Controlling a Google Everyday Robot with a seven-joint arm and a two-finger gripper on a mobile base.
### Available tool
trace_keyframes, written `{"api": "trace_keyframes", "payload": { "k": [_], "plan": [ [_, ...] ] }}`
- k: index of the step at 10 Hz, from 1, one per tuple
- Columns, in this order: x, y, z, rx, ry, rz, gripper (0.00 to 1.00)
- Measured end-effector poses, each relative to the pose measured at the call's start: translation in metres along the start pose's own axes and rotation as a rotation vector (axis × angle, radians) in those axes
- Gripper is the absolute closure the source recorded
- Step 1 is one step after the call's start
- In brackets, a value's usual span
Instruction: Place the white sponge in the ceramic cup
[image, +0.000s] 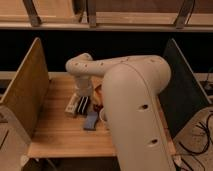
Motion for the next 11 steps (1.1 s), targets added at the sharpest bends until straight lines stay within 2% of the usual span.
{"api": "trace_keyframes", "payload": {
  "k": [8,9,11],
  "plan": [
    [0.000,0.000,0.000,0.001,-0.002,-0.002,0.20],
    [-0.001,0.000,-0.001,0.007,-0.011,-0.008,0.20],
    [0.001,0.011,0.000,0.001,-0.055,-0.056,0.20]
  ]
}}
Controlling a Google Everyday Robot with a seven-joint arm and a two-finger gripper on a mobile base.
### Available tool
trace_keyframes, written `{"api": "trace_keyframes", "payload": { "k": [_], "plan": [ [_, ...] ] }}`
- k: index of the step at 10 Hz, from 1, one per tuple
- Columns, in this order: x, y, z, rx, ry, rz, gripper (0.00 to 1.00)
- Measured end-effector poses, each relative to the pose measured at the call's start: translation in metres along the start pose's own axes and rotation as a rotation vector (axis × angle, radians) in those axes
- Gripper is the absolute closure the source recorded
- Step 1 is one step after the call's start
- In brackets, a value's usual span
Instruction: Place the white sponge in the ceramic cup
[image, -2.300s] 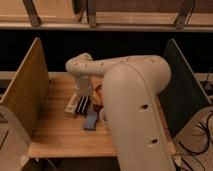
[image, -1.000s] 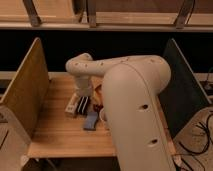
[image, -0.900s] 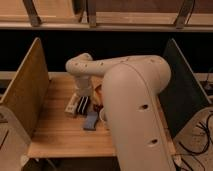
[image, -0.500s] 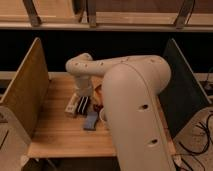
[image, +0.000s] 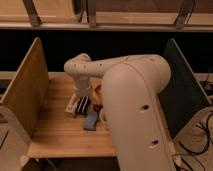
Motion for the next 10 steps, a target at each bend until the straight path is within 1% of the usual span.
{"api": "trace_keyframes", "payload": {
  "k": [1,2,4,5,6,8,9,10],
  "plan": [
    [0.005,0.005,0.002,-0.016,-0.010,-0.017,0.20],
    [0.008,0.004,0.004,-0.031,-0.022,-0.024,0.20],
    [0.013,-0.001,0.007,-0.091,-0.069,-0.023,0.20],
    [0.015,-0.006,0.009,-0.109,-0.084,-0.019,0.20],
    [0.016,-0.009,0.010,-0.117,-0.091,-0.016,0.20],
    [0.016,-0.005,0.010,-0.119,-0.091,-0.020,0.20],
    [0.017,-0.003,0.010,-0.122,-0.090,-0.024,0.20],
    [0.019,-0.002,0.015,-0.124,-0.081,-0.022,0.20]
  ]
}}
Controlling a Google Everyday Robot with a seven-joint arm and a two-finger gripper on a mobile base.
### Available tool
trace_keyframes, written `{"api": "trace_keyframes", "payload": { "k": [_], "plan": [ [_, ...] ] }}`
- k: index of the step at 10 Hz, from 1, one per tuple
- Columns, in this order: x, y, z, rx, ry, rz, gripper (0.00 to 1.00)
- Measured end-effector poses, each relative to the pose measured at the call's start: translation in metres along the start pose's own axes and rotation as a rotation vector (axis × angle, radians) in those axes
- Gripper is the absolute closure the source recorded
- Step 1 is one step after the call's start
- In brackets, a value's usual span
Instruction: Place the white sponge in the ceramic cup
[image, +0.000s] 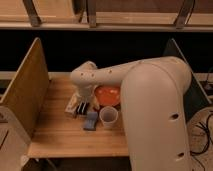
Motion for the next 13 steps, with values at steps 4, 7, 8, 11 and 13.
{"api": "trace_keyframes", "payload": {
  "k": [4,7,8,11,13],
  "plan": [
    [0.021,0.006,0.016,-0.040,0.049,0.015,0.20],
    [0.031,-0.004,0.024,-0.041,0.074,0.048,0.20],
    [0.034,-0.007,0.028,-0.042,0.085,0.059,0.20],
    [0.038,-0.006,0.047,-0.035,0.139,0.054,0.20],
    [0.034,0.001,0.057,-0.025,0.165,0.032,0.20]
  ]
}}
